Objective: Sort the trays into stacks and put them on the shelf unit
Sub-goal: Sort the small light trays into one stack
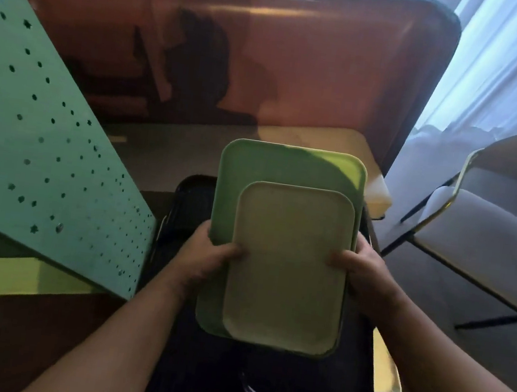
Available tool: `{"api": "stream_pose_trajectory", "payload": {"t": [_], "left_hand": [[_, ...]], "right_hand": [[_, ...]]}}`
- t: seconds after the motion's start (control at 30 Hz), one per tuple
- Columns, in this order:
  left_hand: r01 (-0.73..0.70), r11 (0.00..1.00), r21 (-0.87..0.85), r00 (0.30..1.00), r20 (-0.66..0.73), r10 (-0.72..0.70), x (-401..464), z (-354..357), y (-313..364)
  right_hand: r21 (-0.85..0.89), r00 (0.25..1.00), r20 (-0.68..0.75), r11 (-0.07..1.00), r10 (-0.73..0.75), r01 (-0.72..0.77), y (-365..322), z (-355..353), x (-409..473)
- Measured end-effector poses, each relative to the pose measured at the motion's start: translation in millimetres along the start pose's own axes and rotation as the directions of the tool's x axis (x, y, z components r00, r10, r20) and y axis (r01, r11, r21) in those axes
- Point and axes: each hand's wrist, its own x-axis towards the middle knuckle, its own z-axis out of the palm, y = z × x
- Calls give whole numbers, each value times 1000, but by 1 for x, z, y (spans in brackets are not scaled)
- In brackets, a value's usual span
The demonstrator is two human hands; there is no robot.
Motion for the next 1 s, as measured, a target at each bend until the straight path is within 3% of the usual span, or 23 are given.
{"api": "stream_pose_trajectory", "payload": {"t": [0.13,0.4,0.53,0.77,1.0], "left_hand": [[-181,983,20,983,49,180,-16,48,-13],[-426,877,223,904,72,421,-22,113,-27],[-398,870,290,910,2,415,-19,115,-40],[-354,867,349,921,-29,388,-18,105,-60],[-420,847,325,895,-7,447,-17,102,-62]], "right_hand": [[-2,998,-25,998,-63,63,-1,-45,-26],[-60,970,-151,981,-190,183,10,-103,-61],[-84,962,-137,971,-236,226,15,-110,-66],[-157,969,-155,973,-193,169,38,-107,-71],[-281,959,-115,935,-258,217,37,-102,-80]]}}
